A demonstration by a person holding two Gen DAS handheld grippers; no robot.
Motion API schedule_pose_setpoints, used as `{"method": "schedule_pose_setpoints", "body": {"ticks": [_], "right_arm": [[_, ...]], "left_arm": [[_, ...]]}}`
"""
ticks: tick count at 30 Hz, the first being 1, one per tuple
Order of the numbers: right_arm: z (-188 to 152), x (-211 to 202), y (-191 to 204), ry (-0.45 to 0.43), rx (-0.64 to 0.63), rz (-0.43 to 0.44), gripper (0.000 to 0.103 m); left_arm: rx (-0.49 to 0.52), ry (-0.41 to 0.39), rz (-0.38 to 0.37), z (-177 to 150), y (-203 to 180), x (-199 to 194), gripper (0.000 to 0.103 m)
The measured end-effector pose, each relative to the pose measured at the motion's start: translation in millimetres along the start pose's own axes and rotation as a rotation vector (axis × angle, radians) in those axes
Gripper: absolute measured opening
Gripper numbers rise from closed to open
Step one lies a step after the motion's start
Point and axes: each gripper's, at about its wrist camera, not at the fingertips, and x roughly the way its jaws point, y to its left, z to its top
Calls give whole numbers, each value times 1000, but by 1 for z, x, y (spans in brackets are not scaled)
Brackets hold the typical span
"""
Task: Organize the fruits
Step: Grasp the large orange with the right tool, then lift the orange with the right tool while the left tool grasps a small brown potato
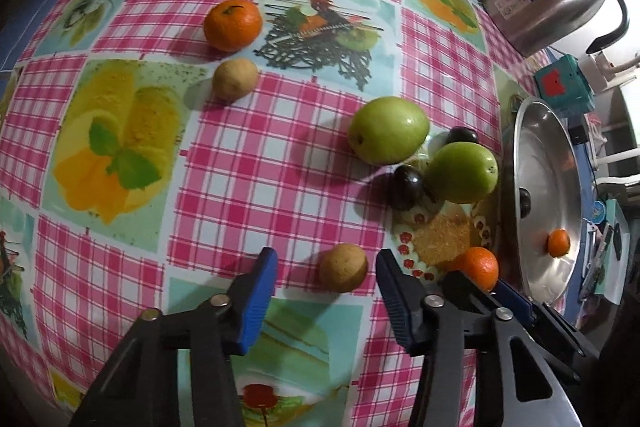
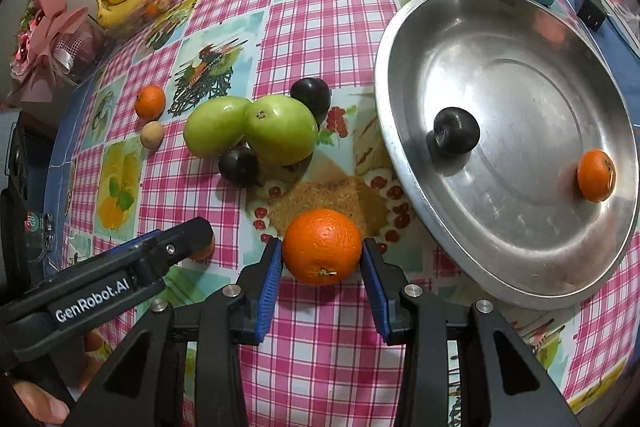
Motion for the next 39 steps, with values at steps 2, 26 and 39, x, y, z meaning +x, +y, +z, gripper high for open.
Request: {"method": "schedule_pose_setpoints", "body": {"ticks": [2,26,39], "right_arm": [[0,0,-1,2,2,0,41],[3,-8,-1,-39,3,44,41],[9,-34,4,-127,-15,64,41]], "left_arm": [[5,1,4,4,-4,3,44],[-55,-66,-77,12,11,-17,27],[-53,-170,-106,21,6,-48,27]]}}
